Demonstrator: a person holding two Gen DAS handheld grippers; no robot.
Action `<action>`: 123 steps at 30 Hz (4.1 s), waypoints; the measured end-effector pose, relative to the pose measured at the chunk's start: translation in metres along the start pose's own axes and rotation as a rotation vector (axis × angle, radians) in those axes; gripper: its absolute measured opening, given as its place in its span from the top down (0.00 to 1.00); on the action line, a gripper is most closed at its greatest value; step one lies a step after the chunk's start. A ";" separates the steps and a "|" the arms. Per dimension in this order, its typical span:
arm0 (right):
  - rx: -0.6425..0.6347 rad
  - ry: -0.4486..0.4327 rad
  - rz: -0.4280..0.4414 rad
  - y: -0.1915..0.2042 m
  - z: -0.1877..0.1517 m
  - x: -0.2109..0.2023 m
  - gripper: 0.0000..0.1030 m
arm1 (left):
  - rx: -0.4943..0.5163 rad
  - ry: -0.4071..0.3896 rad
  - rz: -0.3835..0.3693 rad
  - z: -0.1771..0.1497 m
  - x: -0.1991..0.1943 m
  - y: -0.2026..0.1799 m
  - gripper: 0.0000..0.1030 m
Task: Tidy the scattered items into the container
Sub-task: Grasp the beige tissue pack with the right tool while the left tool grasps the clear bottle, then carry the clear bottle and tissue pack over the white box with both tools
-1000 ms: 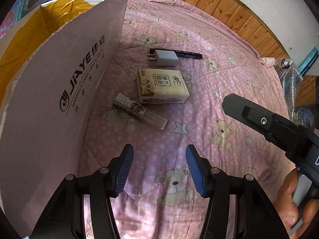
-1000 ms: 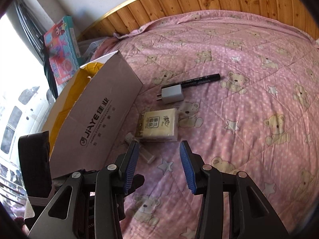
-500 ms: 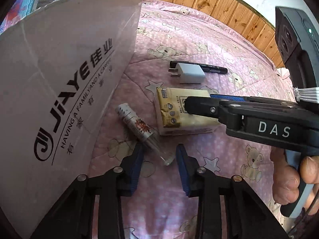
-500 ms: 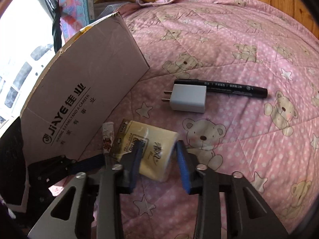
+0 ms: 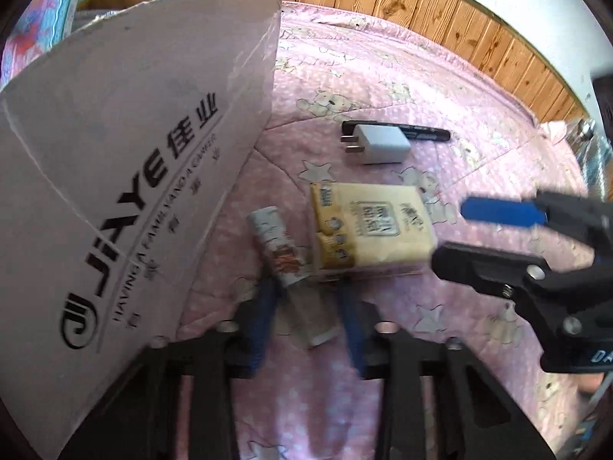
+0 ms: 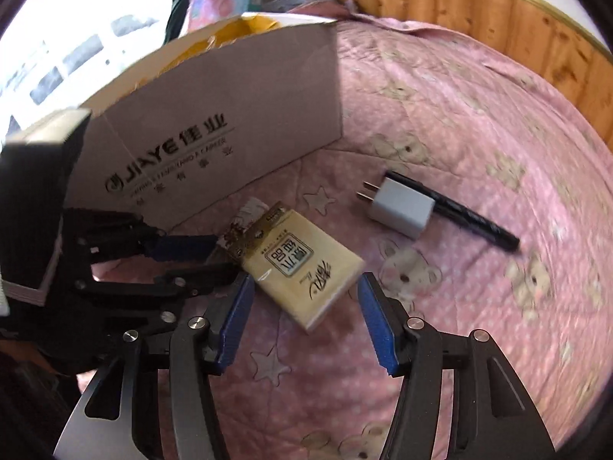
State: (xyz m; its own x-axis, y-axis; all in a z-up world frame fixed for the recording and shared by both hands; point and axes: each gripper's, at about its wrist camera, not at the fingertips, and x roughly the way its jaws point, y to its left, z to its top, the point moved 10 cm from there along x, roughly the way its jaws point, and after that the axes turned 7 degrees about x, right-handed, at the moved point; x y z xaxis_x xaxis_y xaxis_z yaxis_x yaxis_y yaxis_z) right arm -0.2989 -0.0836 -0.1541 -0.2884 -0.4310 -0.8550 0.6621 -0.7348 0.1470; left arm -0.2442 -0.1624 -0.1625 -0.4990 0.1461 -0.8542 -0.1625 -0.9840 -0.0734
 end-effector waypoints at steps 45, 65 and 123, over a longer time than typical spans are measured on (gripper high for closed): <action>0.264 0.051 0.160 -0.014 -0.010 -0.018 0.77 | 0.022 -0.045 -0.112 0.012 -0.026 -0.013 0.86; 0.571 -0.280 0.104 0.082 -0.033 -0.137 0.77 | 0.086 -0.208 -0.108 0.007 -0.157 -0.031 0.86; 0.368 -0.324 0.058 0.218 0.120 -0.130 0.77 | -0.200 -0.333 -0.096 0.031 -0.222 0.162 0.86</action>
State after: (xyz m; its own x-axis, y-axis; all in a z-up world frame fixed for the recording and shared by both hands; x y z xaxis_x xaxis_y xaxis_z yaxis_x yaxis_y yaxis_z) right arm -0.2000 -0.2506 0.0487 -0.4973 -0.5748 -0.6498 0.4124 -0.8156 0.4059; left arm -0.1860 -0.3511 0.0312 -0.7437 0.2315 -0.6272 -0.0691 -0.9597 -0.2722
